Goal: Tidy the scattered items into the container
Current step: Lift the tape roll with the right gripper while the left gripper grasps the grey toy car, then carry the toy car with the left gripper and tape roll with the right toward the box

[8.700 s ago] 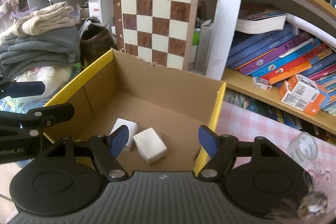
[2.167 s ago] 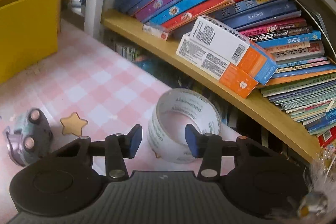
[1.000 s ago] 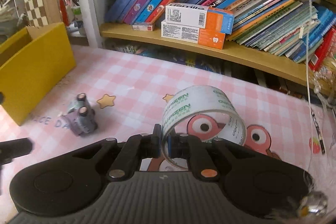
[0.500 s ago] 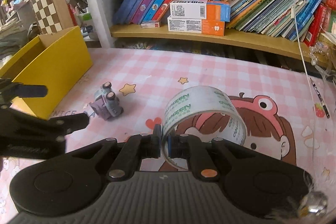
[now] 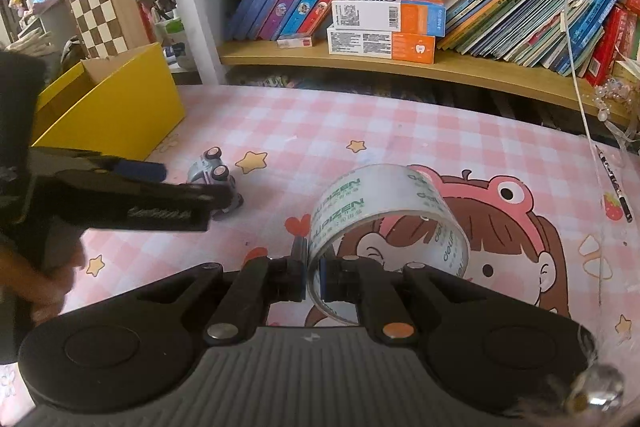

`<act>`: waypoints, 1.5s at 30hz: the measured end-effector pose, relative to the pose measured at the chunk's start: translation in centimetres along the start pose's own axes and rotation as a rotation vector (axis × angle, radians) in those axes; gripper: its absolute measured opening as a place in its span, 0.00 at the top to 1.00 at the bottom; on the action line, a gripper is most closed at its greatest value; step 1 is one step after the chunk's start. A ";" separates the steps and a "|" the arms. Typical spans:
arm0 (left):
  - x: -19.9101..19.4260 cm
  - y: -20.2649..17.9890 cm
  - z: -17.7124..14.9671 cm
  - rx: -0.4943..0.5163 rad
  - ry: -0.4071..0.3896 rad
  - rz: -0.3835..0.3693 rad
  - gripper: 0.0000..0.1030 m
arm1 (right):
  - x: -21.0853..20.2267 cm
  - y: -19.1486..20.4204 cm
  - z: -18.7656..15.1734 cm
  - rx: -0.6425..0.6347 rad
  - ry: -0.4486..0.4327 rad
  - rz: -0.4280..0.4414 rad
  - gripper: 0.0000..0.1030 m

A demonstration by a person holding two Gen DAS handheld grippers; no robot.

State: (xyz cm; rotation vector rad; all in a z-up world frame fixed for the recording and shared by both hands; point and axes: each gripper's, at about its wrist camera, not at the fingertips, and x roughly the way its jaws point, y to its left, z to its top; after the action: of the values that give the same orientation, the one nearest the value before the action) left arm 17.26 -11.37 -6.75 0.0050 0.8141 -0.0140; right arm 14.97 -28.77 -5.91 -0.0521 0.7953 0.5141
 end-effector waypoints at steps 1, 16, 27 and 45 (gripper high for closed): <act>0.3 0.0 0.1 -0.002 -0.002 -0.003 0.25 | 0.0 0.1 0.0 0.000 0.002 0.002 0.94; 2.3 -0.4 0.1 0.043 0.007 -0.018 0.27 | 0.1 0.4 -0.1 0.017 0.018 0.019 0.94; 2.6 -0.1 -0.3 0.069 0.019 -0.004 0.42 | -0.1 0.3 -0.3 0.035 0.022 0.012 0.94; -1.7 -1.2 -1.1 0.139 -0.033 -0.042 0.42 | -1.2 1.2 -1.2 0.028 0.019 0.017 0.94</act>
State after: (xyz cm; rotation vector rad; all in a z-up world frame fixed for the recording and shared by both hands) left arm 15.33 -12.58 -6.27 0.1182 0.7784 -0.1099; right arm 12.97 -28.50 -5.74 -0.0243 0.8221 0.5191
